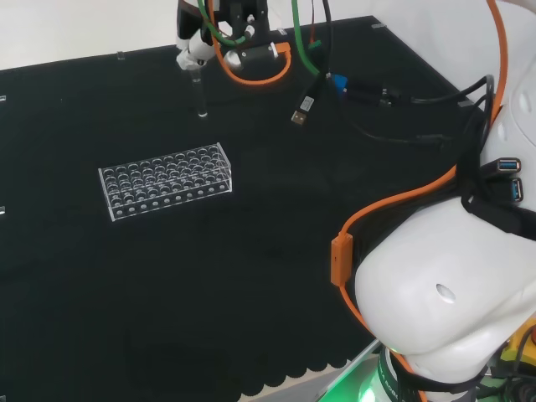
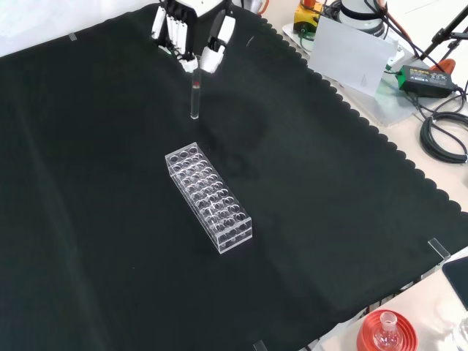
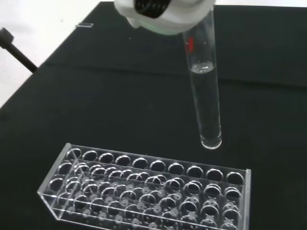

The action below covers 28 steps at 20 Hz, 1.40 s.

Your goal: Put the test tube back in the rack.

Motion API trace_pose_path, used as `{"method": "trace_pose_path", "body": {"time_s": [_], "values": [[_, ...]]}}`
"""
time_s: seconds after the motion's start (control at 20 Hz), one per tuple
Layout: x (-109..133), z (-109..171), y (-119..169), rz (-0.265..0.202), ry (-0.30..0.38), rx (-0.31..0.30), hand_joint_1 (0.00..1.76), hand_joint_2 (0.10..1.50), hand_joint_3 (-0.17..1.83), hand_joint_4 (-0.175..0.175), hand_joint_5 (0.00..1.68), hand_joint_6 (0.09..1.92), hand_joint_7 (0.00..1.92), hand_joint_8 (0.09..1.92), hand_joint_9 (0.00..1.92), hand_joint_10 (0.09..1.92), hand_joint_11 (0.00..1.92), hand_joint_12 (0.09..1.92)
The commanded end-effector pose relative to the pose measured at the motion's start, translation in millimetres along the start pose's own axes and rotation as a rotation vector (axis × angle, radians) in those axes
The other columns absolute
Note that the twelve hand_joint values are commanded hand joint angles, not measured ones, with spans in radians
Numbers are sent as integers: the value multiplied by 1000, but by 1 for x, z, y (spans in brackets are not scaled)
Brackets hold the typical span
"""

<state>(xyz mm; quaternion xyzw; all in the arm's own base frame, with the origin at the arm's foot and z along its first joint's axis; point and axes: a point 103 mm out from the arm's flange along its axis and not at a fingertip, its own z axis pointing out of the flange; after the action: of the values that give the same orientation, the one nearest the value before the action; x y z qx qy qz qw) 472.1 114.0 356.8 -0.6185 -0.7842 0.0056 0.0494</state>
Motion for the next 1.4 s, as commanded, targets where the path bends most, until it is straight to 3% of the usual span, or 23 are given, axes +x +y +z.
{"method": "trace_pose_path", "body": {"time_s": [0.05, 0.65, 1.4], "values": [[0, 2, 0, 5, 11, -2, 1425, 932, 30, -175, 1313, 325, 1503, 425, 1365, 152, 763, 1221], [5, 32, 2, -3, 51, 27, 1425, 927, 38, -175, 1317, 317, 1507, 418, 1371, 138, 761, 1222], [-14, 73, 0, 30, 89, 54, 1425, 921, 50, -175, 1321, 309, 1510, 411, 1377, 127, 759, 1223]]}}
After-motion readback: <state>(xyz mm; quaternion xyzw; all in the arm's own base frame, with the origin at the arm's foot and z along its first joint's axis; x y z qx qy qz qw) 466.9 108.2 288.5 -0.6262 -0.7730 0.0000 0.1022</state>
